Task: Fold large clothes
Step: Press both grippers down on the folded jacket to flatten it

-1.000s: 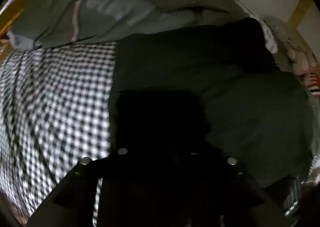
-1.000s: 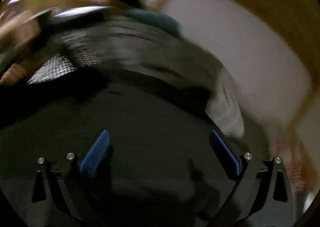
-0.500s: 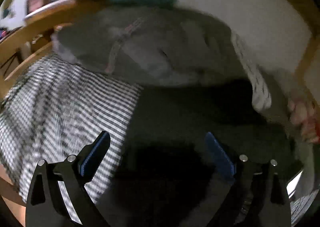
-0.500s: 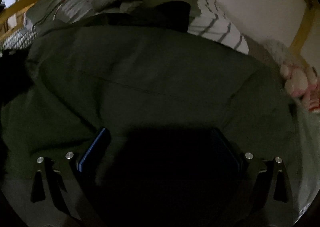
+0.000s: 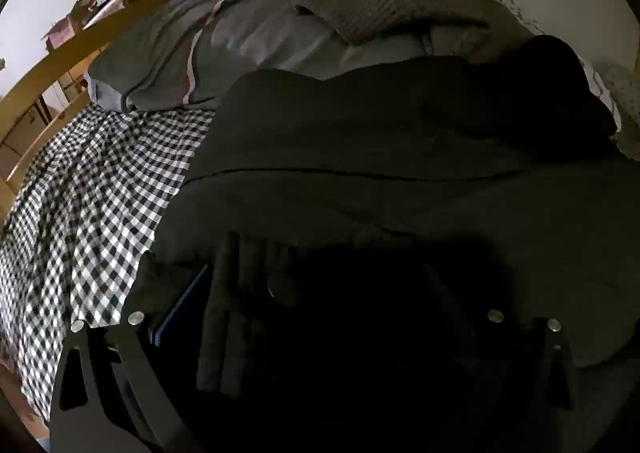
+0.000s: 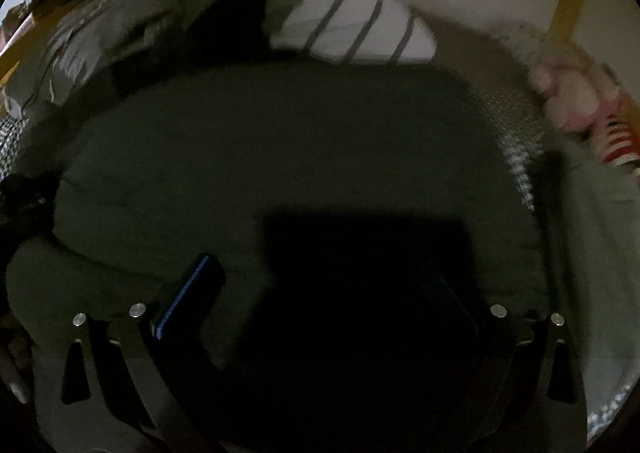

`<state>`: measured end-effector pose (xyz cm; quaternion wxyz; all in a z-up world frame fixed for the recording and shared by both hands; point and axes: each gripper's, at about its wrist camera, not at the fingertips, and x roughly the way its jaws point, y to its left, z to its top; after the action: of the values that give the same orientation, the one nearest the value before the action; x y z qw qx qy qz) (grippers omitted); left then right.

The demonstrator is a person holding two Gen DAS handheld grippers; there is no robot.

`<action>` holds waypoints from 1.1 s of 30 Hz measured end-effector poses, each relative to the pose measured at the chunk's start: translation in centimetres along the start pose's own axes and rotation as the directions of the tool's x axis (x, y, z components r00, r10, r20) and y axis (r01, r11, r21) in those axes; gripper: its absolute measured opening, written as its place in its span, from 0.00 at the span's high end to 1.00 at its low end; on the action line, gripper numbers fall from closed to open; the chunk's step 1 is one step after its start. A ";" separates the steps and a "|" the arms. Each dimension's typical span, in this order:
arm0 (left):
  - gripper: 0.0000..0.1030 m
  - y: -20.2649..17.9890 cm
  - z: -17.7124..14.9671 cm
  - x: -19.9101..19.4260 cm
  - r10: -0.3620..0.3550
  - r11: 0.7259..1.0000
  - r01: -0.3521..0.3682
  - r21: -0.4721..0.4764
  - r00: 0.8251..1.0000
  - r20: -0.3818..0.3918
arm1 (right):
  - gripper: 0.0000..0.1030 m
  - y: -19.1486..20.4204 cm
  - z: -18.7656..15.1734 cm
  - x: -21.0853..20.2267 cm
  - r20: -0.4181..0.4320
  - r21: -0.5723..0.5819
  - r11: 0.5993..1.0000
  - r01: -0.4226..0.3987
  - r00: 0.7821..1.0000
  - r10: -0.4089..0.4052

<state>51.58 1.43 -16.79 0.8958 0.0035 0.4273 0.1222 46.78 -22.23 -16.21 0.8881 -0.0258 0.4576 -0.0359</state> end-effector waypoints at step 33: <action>0.04 -0.2 -1.5 -0.2 -0.067 0.993 0.072 0.092 0.996 -0.061 | 0.03 1.5 -3.3 -2.0 -0.010 -0.020 0.999 -0.030 1.000 0.029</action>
<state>50.35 1.03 -17.60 0.8855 0.0272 0.4583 0.0708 43.00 -20.56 -16.61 0.8860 -0.0278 0.4624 -0.0183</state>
